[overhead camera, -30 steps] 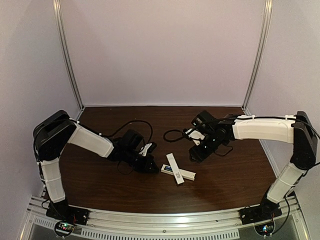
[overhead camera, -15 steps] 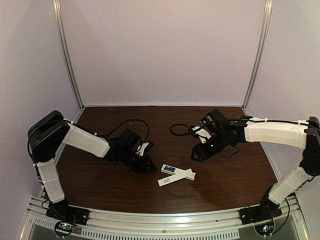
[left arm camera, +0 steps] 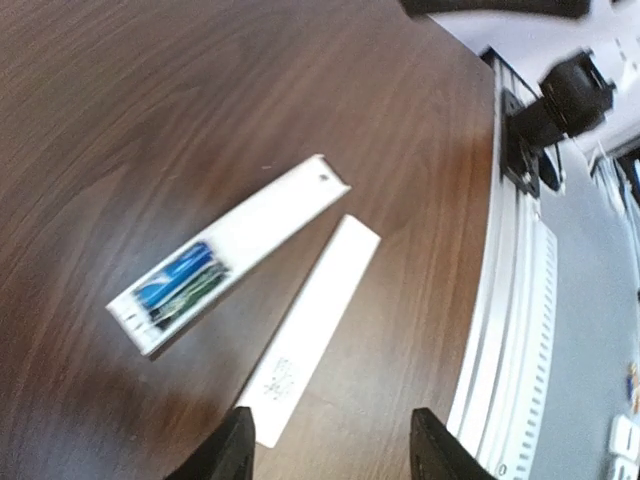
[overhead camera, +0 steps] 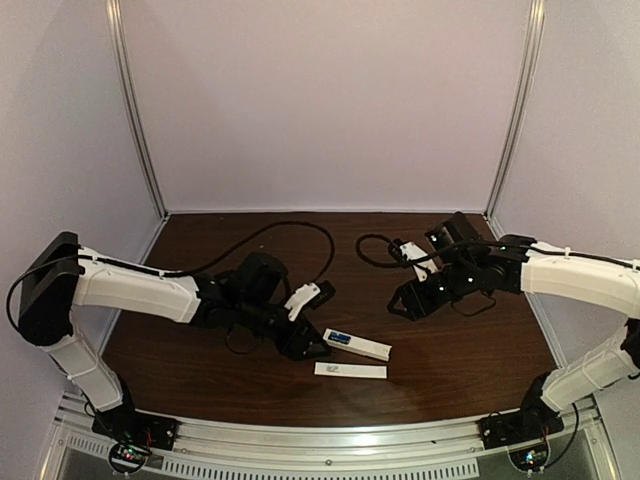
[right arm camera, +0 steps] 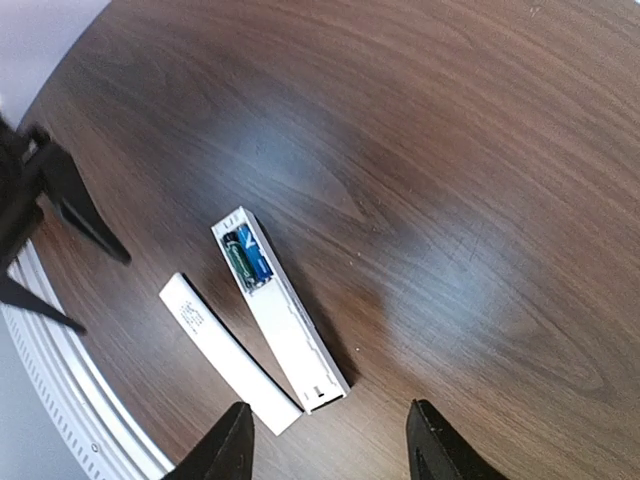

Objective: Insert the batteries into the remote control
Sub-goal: Pick up the battery cover at the center of the board.

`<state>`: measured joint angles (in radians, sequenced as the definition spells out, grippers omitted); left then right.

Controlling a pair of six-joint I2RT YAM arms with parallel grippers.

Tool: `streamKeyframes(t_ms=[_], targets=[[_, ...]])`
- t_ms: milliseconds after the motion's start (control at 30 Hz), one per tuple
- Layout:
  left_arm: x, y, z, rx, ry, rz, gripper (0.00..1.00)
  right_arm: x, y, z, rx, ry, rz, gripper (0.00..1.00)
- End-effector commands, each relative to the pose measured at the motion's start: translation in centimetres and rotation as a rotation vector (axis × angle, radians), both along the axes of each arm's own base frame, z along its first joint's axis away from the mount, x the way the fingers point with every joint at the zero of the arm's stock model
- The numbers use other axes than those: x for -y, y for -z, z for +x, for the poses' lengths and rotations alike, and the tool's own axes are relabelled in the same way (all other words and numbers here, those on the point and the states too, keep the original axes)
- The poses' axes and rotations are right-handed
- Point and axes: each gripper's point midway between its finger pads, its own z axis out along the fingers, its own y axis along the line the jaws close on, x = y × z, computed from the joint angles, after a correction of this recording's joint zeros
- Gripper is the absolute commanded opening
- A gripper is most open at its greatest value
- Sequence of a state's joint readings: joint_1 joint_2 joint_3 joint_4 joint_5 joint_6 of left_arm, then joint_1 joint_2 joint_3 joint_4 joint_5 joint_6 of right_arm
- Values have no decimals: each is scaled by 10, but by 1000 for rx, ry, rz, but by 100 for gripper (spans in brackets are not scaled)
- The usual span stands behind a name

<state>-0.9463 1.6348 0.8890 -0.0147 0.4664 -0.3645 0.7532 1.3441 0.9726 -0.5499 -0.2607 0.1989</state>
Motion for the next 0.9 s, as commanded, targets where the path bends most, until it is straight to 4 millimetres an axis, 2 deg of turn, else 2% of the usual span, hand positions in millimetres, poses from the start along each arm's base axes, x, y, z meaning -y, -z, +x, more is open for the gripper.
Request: streamKeyframes(t_ms=[0, 167, 367, 467, 567, 667, 800, 867], targets=[[16, 15, -32, 211, 260, 129, 58, 9, -30, 6, 96, 67, 61, 54], [24, 43, -39, 297, 380, 283, 61, 20, -46, 3, 134, 101, 109, 58], [26, 65, -22, 341, 394, 406, 60, 32, -54, -1, 165, 130, 126, 65], [24, 68, -14, 339, 370, 441, 58, 33, -62, -8, 187, 110, 161, 70], [18, 57, -9, 290, 323, 391, 58, 24, -67, -19, 204, 16, 207, 68], [5, 40, 2, 259, 257, 330, 58, 11, -61, -29, 225, -76, 177, 65], [-28, 6, 40, 175, 35, 222, 59, -29, -46, -46, 232, -265, 59, 64], [-51, -8, 60, 146, -81, 170, 59, -51, -21, -56, 207, -381, -45, 62]])
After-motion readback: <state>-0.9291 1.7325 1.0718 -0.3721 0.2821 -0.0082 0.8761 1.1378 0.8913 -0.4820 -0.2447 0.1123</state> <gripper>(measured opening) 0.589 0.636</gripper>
